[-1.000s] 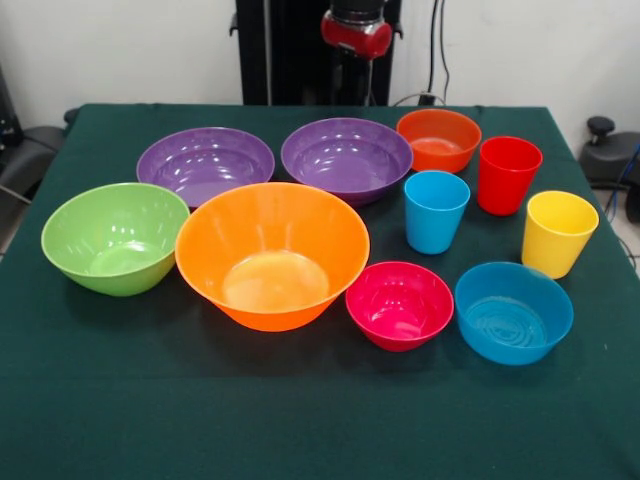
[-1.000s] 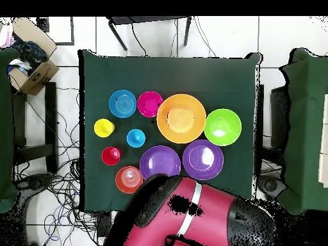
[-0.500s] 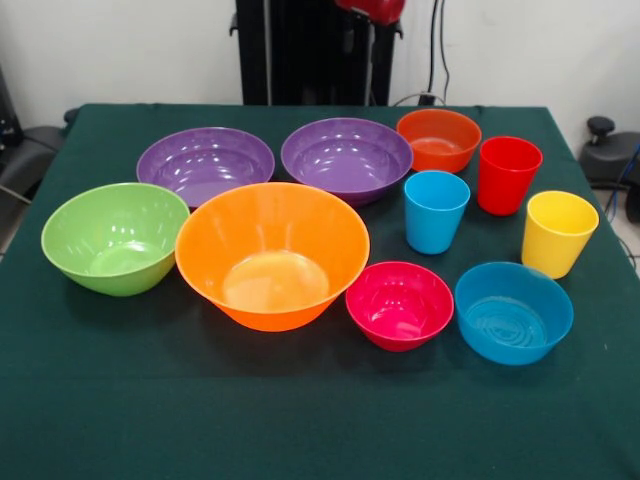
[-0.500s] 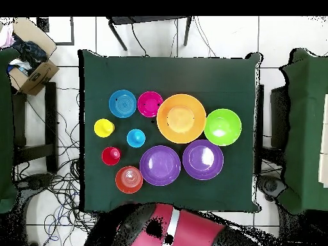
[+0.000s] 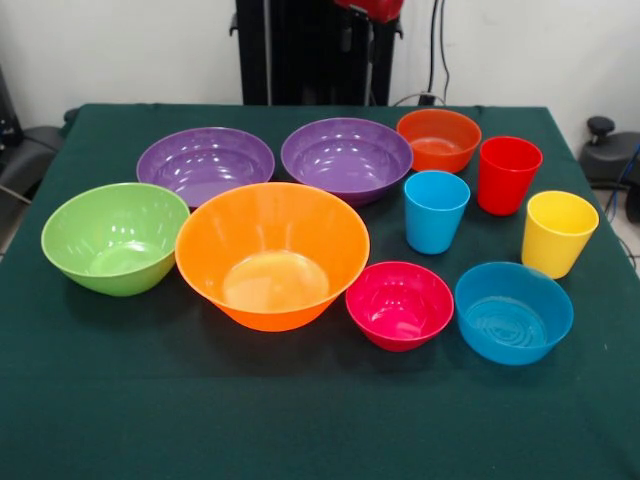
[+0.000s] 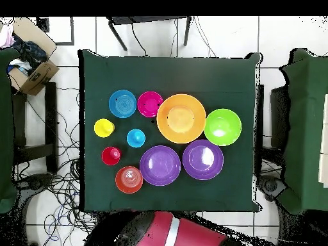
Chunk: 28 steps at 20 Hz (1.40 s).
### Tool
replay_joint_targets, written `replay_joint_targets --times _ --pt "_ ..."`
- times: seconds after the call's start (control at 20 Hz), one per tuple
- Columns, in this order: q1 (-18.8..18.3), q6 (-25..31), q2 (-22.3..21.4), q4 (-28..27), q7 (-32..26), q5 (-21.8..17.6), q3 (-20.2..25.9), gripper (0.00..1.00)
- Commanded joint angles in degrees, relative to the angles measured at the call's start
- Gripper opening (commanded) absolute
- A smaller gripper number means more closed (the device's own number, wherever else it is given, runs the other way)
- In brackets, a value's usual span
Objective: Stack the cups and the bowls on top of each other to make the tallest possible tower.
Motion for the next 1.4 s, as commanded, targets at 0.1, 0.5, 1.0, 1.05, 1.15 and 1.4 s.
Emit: replay_joint_targets --times 0.1,0.5,1.0,1.05,1.15,1.4 --pt "-0.42 4.95 2.75 -6.5 8.34 2.05 4.01 1.0" --pt "-4.36 2.6 9.57 -12.14 7.35 -0.66 5.07 1.0" --pt "-7.26 -1.74 18.26 -17.8 7.3 -2.92 4.68 1.0" --pt "-7.58 -2.06 19.11 -18.46 7.22 -3.31 4.61 1.0" --pt "-7.96 -3.07 20.72 -19.61 7.44 -3.91 4.43 1.0" --pt "-8.01 -4.85 22.65 -20.41 8.47 -4.28 4.47 1.0"
